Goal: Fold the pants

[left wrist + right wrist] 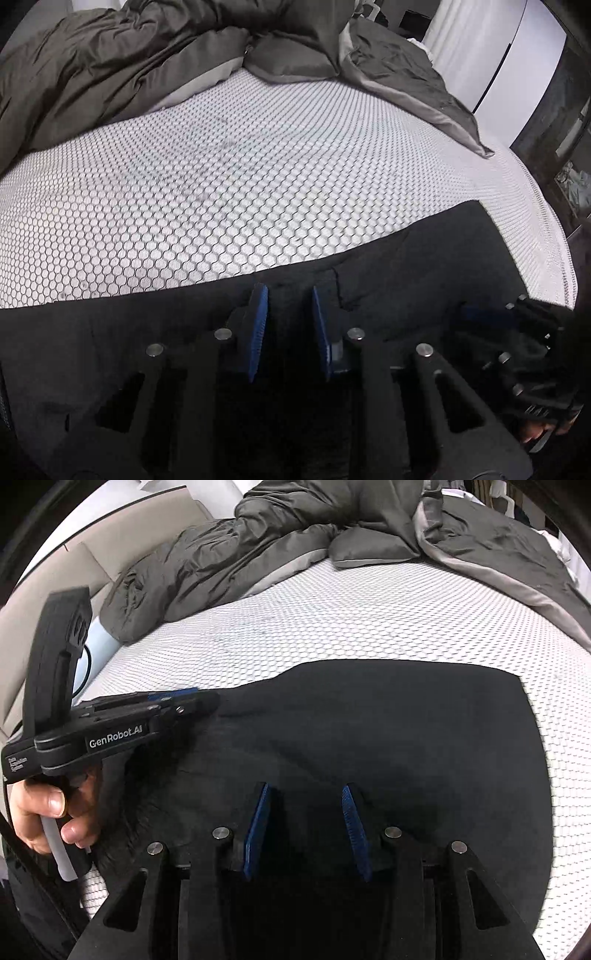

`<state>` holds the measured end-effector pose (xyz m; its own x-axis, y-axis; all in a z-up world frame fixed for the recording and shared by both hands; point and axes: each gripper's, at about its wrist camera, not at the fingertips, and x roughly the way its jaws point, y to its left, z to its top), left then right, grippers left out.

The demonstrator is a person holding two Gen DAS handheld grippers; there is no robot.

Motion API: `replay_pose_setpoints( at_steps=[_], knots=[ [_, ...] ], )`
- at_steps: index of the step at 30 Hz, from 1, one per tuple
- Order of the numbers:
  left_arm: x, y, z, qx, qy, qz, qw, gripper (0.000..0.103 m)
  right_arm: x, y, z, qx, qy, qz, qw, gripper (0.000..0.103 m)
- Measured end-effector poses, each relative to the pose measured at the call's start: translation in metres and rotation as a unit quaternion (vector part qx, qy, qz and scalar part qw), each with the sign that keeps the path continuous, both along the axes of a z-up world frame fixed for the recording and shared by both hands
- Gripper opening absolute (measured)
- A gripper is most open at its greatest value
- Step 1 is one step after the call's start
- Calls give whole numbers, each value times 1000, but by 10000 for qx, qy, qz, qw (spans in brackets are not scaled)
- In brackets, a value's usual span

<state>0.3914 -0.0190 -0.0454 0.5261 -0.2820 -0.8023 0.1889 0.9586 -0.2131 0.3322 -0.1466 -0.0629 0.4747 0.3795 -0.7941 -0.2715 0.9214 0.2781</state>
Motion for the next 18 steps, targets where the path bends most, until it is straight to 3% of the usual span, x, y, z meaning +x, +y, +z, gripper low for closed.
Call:
replay_pose_setpoints(
  at_steps=[2, 7, 9, 10, 11, 13, 18],
  knots=[
    [-2, 2, 3, 64, -30, 84, 9999, 31, -2, -6, -1, -52, -21, -69, 10000, 41],
    [-37, 17, 29, 215, -288, 115, 9993, 33, -25, -8, 9, 64, -154, 90, 9998, 43],
    [-65, 25, 35, 87, -383, 24, 9992, 42, -43, -6, 14, 202, -311, 416, 9984, 48],
    [-81, 29, 36, 62, -430, 2, 9991, 51, -53, -4, 16, 192, -373, 532, 9977, 52],
    [-93, 31, 36, 60, -491, 8, 9988, 57, -62, -2, 15, 140, -406, 628, 9971, 54],
    [-123, 33, 30, 33, -572, 94, 9983, 61, -76, 3, 14, 20, -433, 787, 9960, 55],
    [-171, 33, 3, -162, -401, 100, 9990, 59, -106, 1, 6, 96, -429, 1055, 9934, 59]
  ],
)
